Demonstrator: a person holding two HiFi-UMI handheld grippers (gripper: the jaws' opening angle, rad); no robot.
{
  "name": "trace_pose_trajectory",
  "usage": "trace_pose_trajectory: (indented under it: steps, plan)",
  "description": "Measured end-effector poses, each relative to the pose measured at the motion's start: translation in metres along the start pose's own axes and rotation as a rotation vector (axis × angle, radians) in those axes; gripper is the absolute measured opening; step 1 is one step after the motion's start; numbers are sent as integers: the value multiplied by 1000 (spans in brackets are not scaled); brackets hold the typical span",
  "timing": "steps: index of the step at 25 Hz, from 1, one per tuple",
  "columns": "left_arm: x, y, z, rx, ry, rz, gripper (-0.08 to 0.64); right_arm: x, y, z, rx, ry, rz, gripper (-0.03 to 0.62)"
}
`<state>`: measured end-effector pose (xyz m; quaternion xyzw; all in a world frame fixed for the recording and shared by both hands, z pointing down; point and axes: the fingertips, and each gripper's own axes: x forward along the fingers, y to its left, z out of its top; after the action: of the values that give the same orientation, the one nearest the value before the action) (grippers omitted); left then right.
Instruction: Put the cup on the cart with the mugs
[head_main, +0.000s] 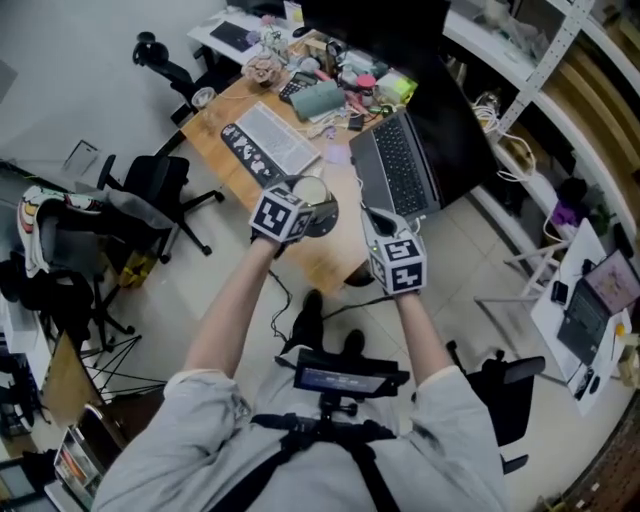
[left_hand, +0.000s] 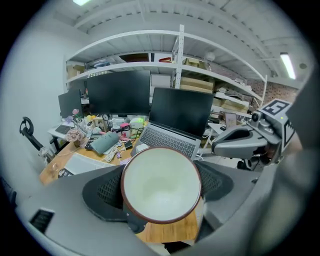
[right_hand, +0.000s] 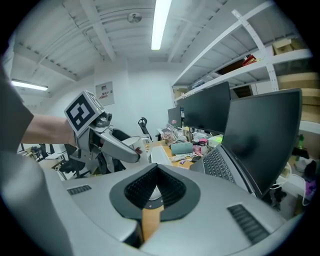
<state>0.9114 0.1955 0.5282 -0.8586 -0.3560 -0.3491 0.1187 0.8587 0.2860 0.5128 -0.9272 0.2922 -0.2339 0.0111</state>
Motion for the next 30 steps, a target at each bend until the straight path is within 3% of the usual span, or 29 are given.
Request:
trace_pose_trajectory:
  steps: [9, 16, 24, 30]
  plan:
    - [-81, -44, -56, -55, -26, 85, 410, -47, 60, -24, -47, 2, 108, 5]
    - [-153, -51, -114, -96, -43, 125, 410, -54, 136, -36, -85, 8, 184, 5]
    - [-230, -61, -174, -108, -62, 141, 410, -70, 226, -55, -110, 20, 207, 5]
    - [-268, -80, -210, -114, -78, 132, 410, -93, 266, -72, -111, 29, 192, 5]
